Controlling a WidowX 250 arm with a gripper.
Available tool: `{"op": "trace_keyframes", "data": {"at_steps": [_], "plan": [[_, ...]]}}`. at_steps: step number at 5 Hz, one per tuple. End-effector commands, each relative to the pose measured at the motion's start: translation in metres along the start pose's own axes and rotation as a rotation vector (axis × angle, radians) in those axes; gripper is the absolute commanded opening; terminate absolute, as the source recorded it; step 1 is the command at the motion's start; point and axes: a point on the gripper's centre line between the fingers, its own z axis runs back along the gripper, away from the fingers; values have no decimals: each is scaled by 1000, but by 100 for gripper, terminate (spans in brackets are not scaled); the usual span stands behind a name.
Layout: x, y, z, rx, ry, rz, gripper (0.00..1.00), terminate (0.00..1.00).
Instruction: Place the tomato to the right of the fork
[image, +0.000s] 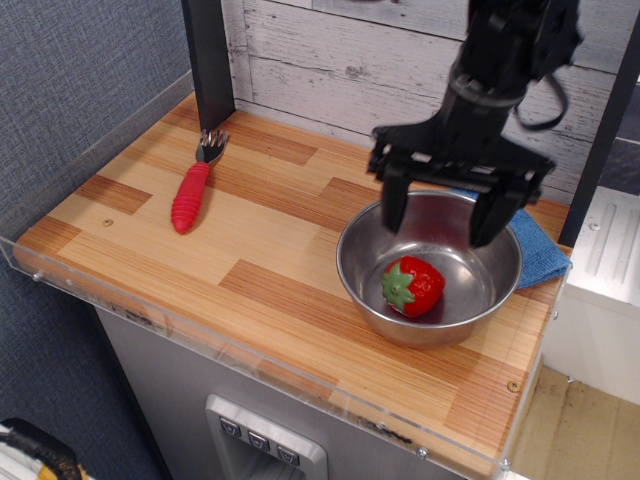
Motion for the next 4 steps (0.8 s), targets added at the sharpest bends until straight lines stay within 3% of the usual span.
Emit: {"op": "trace_keyframes", "data": {"at_steps": [1, 4], "plan": [[-20, 18, 7, -11, -55, 10, 100, 0], [3, 14, -22, 87, -42, 40, 100, 0]]}}
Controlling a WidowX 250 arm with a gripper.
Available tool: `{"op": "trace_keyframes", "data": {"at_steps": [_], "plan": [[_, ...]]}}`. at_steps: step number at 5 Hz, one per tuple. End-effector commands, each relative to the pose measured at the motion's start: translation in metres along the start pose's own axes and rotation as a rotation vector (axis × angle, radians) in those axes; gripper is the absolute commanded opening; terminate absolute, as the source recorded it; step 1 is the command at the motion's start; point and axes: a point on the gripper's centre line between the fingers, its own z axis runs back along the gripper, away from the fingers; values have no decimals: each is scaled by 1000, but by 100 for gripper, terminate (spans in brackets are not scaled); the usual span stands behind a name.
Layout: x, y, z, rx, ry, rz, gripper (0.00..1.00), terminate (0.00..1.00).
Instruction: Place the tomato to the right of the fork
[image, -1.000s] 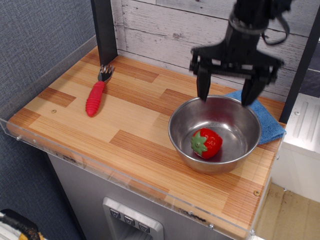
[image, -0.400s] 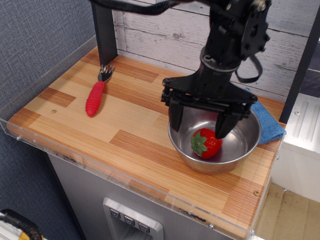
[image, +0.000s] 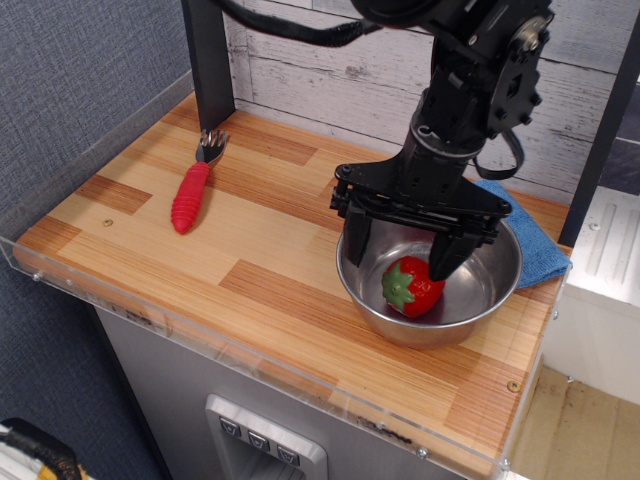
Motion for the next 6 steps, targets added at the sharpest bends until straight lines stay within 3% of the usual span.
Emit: {"op": "trace_keyframes", "data": {"at_steps": [1, 4, 5, 6], "plan": [[15, -13, -9, 23, -24, 9, 100, 0], [-2, -27, -25, 44, -3, -34, 100, 0], [-7, -27, -24, 21, -7, -39, 0, 0], [-5, -24, -18, 8, -34, -23, 0, 0]]}}
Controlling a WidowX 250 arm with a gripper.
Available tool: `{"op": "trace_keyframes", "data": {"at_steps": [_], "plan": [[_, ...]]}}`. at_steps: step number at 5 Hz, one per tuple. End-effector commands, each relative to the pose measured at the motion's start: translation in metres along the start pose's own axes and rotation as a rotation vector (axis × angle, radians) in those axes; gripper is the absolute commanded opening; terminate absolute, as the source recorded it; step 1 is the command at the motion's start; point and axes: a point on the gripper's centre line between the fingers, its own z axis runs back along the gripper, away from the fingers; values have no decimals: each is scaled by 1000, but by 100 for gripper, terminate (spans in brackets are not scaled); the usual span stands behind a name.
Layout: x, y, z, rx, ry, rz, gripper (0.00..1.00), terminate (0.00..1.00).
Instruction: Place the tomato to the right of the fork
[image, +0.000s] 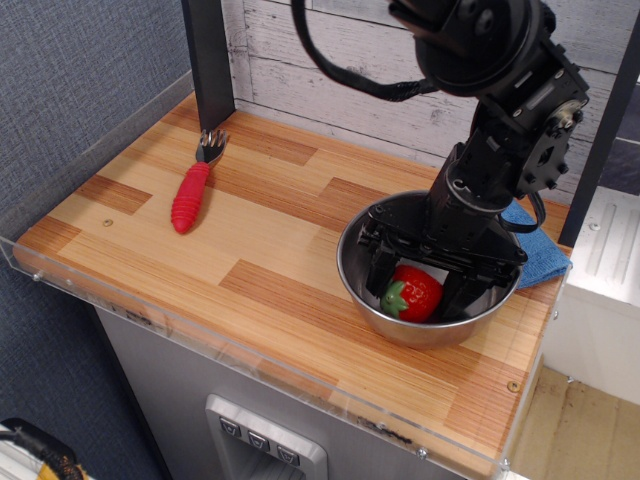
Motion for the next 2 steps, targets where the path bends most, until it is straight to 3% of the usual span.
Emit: {"op": "trace_keyframes", "data": {"at_steps": [1, 2], "plan": [[4, 5, 19, -41, -69, 29, 0, 0], [13, 8, 30, -84, -99, 61, 0, 0]]}}
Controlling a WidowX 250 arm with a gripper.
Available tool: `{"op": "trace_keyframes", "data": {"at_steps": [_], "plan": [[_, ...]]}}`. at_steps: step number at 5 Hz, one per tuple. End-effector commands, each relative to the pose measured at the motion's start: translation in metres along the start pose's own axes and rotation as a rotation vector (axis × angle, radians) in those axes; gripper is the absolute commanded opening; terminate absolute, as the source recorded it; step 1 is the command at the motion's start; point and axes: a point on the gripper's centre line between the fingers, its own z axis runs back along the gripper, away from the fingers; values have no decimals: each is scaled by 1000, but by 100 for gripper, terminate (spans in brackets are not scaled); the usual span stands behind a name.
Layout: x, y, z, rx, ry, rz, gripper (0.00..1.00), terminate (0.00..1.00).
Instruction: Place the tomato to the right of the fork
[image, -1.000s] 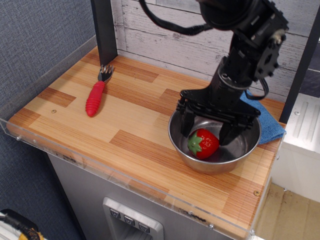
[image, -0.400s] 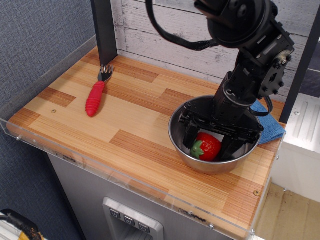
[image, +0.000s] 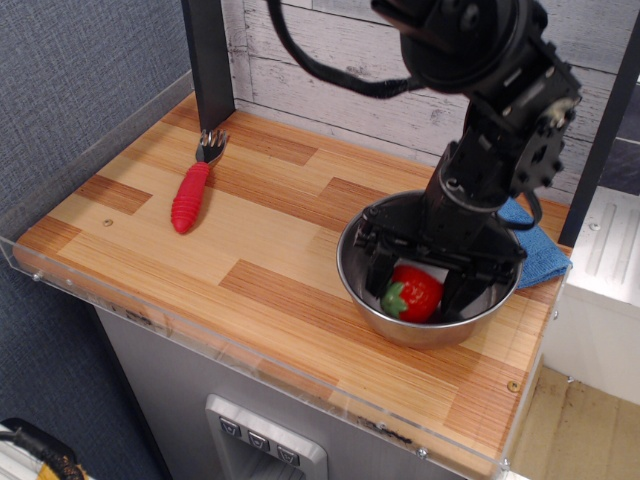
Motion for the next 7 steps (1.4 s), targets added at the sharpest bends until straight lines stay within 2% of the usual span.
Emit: {"op": "trace_keyframes", "data": {"at_steps": [1, 3, 4, 5, 7], "plan": [[25, 4, 45, -94, -118, 67, 0, 0], [37, -8, 88, -165, -219, 51, 0, 0], [42, -10, 117, -200, -285, 49, 0, 0], [57, 15, 125, -176, -308, 126, 0, 0], [87, 68, 108, -127, -282, 238, 0, 0]]}}
